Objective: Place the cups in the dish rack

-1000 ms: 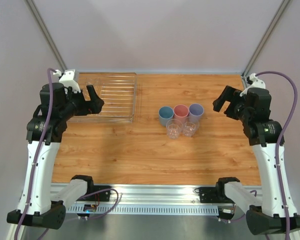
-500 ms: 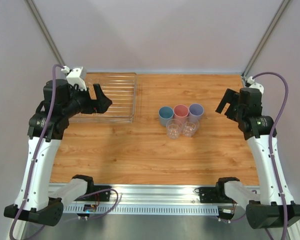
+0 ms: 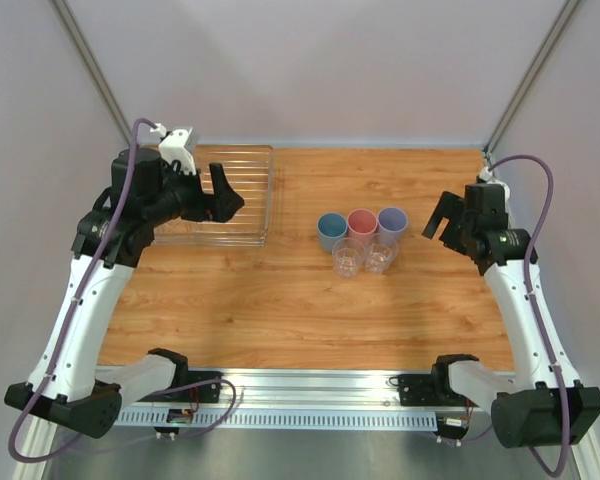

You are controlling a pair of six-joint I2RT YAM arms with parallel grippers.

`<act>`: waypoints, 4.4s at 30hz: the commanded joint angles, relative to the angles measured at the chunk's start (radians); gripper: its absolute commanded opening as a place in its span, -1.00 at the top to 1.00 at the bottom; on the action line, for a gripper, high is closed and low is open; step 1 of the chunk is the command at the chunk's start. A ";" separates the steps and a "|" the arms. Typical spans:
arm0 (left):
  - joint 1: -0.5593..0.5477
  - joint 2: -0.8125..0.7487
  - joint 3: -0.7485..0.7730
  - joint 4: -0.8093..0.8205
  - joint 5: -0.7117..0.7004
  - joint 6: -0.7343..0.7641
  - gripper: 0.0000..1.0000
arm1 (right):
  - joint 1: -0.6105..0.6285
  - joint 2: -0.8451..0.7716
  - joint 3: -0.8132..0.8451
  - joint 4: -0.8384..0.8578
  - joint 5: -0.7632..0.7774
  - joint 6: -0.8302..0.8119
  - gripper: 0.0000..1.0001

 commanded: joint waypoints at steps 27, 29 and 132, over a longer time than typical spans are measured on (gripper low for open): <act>-0.132 0.120 0.038 0.054 0.016 -0.003 -1.00 | 0.010 0.555 0.151 0.309 -0.123 0.030 -0.53; -0.132 0.127 0.047 0.048 0.010 -0.001 -1.00 | 0.017 0.584 0.158 0.315 -0.119 0.026 -0.51; -0.215 0.210 -0.037 0.951 0.624 0.213 -0.92 | 0.314 0.410 0.599 0.519 -1.103 0.494 0.99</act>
